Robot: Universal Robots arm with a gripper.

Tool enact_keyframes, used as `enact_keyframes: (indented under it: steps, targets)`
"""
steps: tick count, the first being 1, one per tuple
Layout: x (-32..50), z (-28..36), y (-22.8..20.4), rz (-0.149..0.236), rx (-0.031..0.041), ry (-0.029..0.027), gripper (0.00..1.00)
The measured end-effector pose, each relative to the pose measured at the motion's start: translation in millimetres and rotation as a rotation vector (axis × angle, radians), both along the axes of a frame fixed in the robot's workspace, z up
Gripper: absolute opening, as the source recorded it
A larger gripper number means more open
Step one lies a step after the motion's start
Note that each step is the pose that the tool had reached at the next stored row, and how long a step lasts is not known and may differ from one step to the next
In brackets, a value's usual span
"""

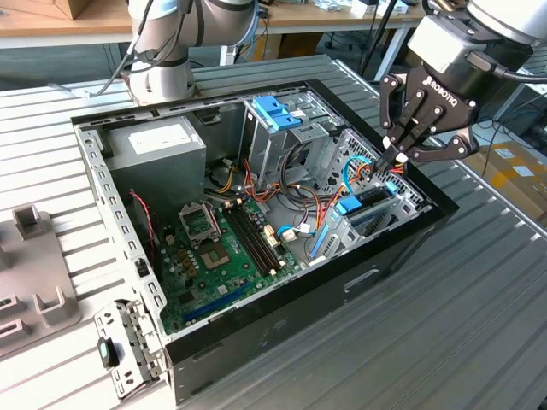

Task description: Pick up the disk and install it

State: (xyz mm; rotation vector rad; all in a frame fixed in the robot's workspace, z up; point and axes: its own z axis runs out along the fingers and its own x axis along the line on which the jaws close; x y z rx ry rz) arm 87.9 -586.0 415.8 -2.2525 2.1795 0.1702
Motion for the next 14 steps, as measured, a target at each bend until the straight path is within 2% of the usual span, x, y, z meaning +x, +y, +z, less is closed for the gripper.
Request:
enact_keyframes:
  steps: [14]
  targets:
    - [0.0,8.4,0.0,0.0,0.0001,0.0,0.11]
